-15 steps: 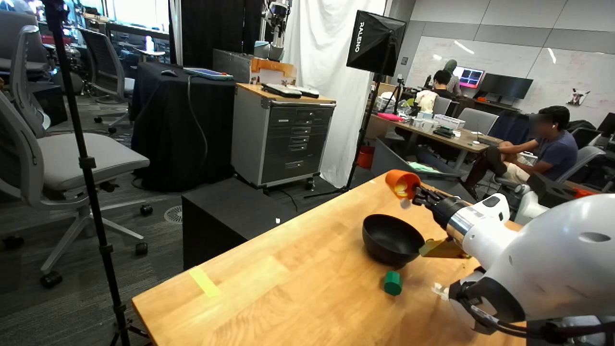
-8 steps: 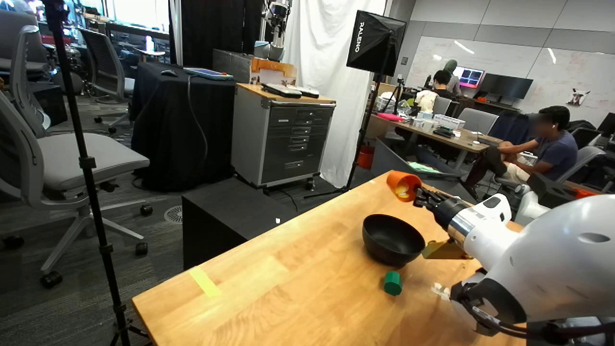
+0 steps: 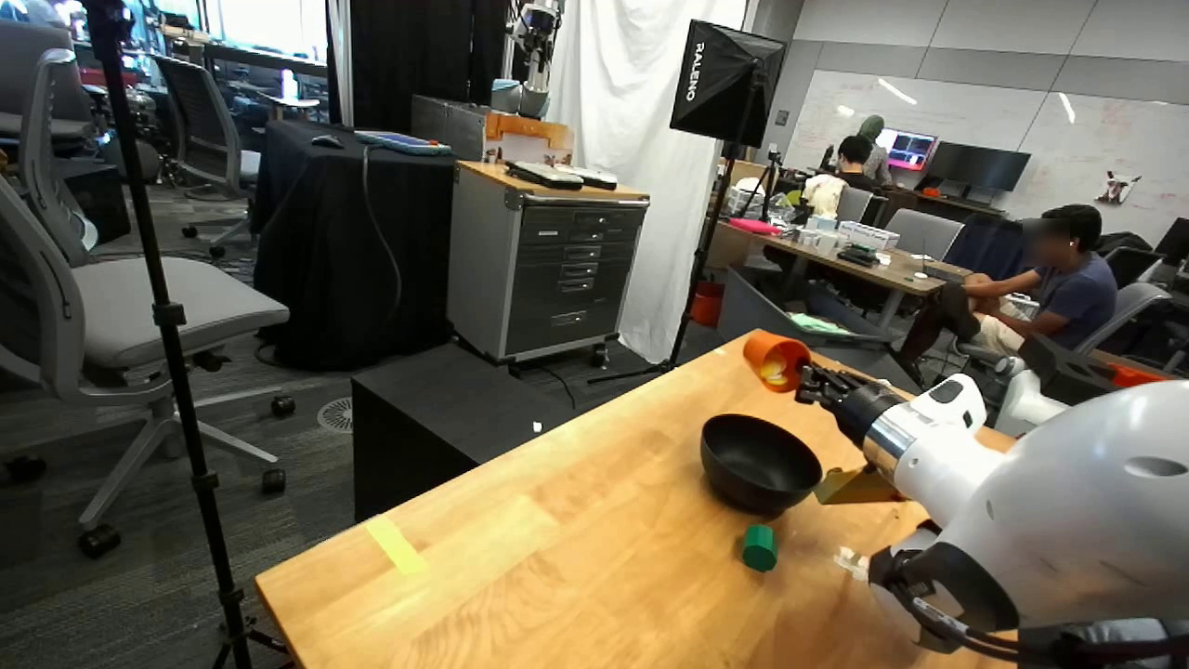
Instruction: Pour the coins from the cup into the bowl
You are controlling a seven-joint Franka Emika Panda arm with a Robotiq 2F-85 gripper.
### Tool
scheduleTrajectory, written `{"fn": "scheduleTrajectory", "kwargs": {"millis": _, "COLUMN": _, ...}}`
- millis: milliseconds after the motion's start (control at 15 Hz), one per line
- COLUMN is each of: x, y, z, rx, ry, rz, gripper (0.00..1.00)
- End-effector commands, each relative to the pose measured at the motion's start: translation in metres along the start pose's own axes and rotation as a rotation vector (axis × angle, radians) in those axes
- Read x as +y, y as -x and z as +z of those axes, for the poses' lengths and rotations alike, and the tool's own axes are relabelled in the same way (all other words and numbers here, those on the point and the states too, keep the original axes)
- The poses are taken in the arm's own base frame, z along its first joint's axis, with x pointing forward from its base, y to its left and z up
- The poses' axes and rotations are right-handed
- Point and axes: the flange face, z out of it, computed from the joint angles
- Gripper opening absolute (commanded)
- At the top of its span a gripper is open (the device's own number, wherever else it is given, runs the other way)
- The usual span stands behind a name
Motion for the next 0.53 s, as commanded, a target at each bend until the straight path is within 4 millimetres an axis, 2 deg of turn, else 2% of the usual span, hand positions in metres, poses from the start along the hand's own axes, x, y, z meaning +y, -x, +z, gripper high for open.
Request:
{"fn": "scheduleTrajectory", "kwargs": {"millis": 0, "x": -0.0049, "y": -0.0089, "z": -0.0051, "rx": 0.052, "ry": -0.004, "rz": -0.027, "gripper": 0.03}}
{"fn": "scheduleTrajectory", "kwargs": {"millis": 467, "x": -0.0088, "y": -0.0156, "z": -0.008, "rx": 0.082, "ry": 0.008, "rz": -0.05, "gripper": 0.04}}
